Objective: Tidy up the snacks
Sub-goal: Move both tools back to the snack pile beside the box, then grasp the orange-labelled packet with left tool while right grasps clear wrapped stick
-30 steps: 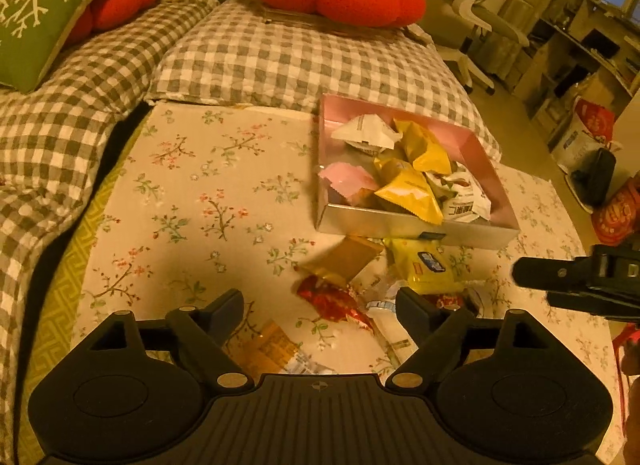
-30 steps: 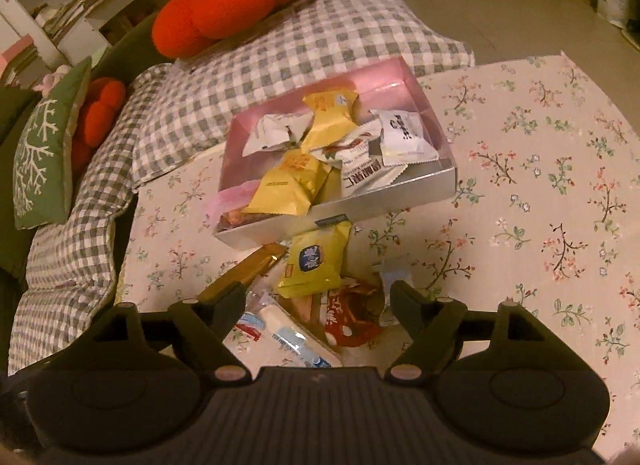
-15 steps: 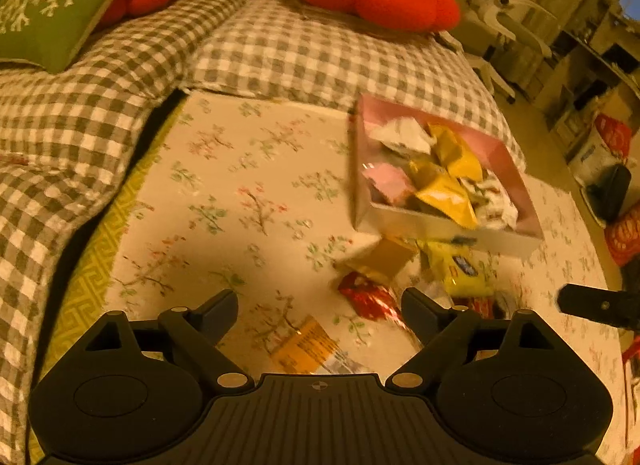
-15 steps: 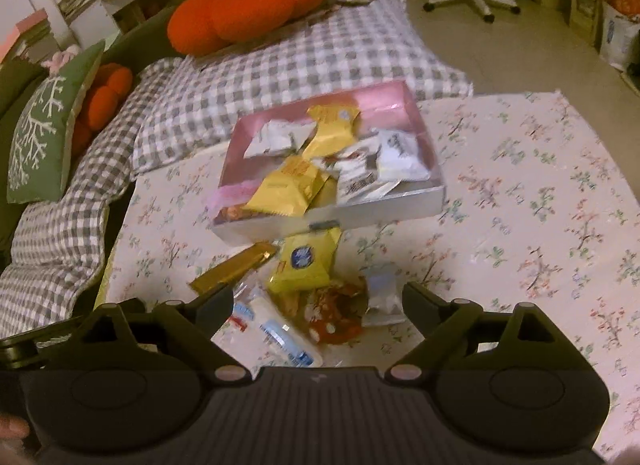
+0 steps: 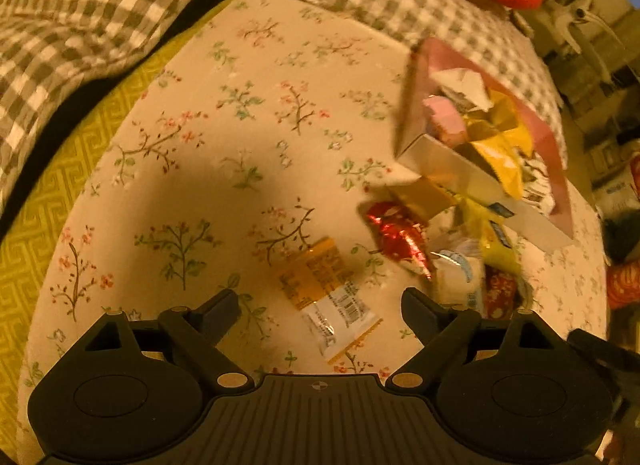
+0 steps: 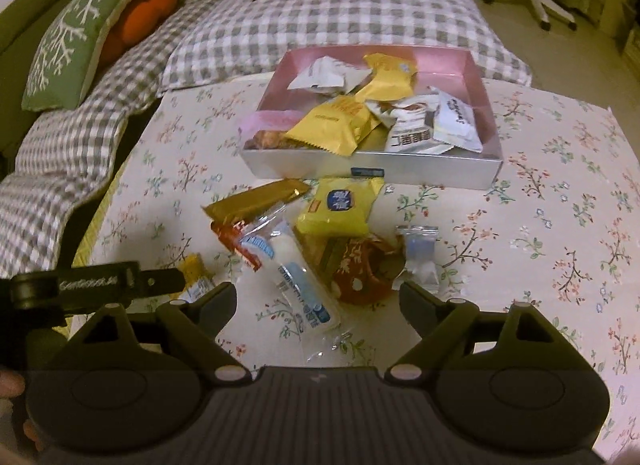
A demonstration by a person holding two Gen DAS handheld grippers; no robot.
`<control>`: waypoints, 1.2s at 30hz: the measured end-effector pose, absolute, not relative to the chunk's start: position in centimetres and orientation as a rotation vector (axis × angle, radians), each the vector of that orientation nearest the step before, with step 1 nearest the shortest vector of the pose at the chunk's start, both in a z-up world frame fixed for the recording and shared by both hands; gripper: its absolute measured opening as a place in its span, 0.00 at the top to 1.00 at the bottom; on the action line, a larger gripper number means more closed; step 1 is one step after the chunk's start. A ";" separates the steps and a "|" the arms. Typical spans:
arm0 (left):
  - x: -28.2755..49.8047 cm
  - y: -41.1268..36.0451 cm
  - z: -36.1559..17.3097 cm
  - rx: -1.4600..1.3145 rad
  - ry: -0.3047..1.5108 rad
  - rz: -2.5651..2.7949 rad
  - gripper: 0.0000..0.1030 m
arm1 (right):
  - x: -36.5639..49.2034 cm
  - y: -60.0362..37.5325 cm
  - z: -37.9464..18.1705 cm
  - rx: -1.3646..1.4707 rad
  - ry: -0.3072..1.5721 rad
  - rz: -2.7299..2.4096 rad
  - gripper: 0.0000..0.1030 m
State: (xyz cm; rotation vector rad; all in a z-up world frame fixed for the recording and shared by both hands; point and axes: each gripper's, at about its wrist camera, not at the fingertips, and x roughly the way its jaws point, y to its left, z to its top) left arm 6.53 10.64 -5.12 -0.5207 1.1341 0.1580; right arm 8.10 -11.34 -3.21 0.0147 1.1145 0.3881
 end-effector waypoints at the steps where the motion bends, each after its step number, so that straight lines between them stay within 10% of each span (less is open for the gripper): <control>1: 6.7 10.3 -5.5 -0.512 1.141 0.169 0.13 | 8.1 -11.2 -3.3 0.003 1.114 0.388 0.17; 14: 8.6 5.5 -8.1 -0.219 1.129 0.241 0.17 | 9.0 -11.0 -4.3 -0.034 1.111 0.356 0.30; 21: 8.7 4.6 -7.7 -0.143 1.089 0.246 0.53 | 9.5 -10.8 -5.2 -0.055 1.115 0.367 0.36; 36: 8.7 6.3 -6.3 -0.230 1.061 0.234 0.57 | 10.2 -8.2 -7.1 -0.128 1.105 0.437 0.44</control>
